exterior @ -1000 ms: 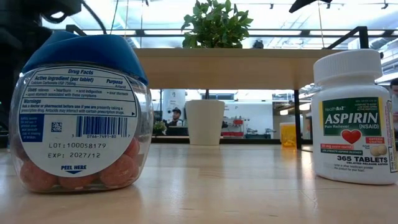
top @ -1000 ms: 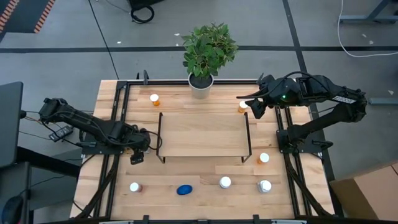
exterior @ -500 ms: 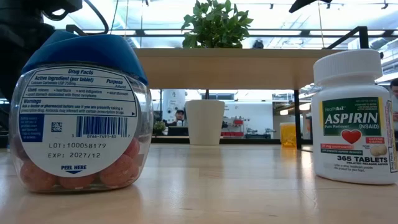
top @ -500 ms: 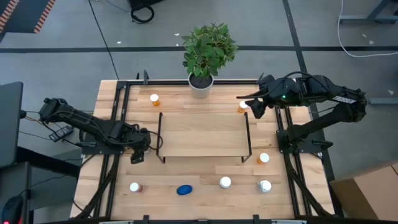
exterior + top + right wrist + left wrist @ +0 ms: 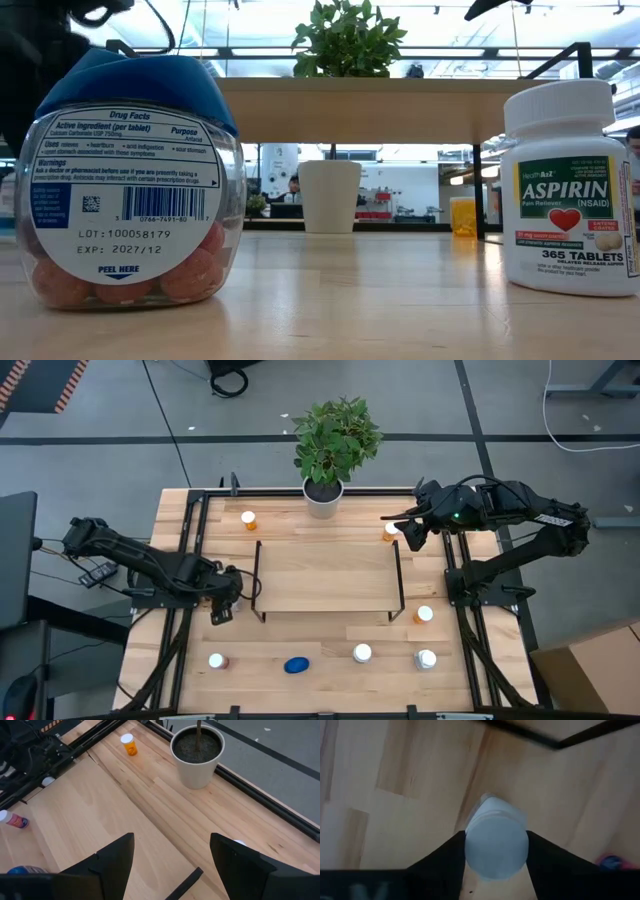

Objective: Pick and place medicine bottles onto shelf by color
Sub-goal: Put the top left white and blue pill bottle on the shelf

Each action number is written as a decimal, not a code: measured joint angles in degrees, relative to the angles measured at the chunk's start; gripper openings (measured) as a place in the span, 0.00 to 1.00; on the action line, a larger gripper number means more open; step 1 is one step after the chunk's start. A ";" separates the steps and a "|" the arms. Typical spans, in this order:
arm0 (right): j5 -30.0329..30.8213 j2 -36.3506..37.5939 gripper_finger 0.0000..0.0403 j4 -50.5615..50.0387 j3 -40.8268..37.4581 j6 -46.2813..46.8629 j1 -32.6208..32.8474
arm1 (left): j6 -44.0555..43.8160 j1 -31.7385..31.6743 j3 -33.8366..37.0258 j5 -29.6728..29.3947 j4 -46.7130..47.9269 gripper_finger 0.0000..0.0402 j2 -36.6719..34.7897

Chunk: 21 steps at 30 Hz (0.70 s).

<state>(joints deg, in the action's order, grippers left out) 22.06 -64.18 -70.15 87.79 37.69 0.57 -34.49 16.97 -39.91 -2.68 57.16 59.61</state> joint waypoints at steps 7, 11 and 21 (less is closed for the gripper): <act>0.48 0.00 0.67 0.00 0.00 0.00 0.00 | -1.30 -0.02 -11.42 0.01 8.78 0.55 0.00; 0.57 0.00 0.67 0.00 0.00 -0.02 -0.02 | -1.35 -0.50 -20.39 0.00 17.78 0.47 0.02; 0.55 0.00 0.67 0.02 0.00 -0.20 -0.02 | -0.61 -1.78 -28.40 -0.07 19.11 0.30 0.00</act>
<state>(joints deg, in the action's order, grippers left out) 22.61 -64.18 -70.13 87.79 37.50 0.56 -35.09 15.19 -68.31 -2.75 76.26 59.61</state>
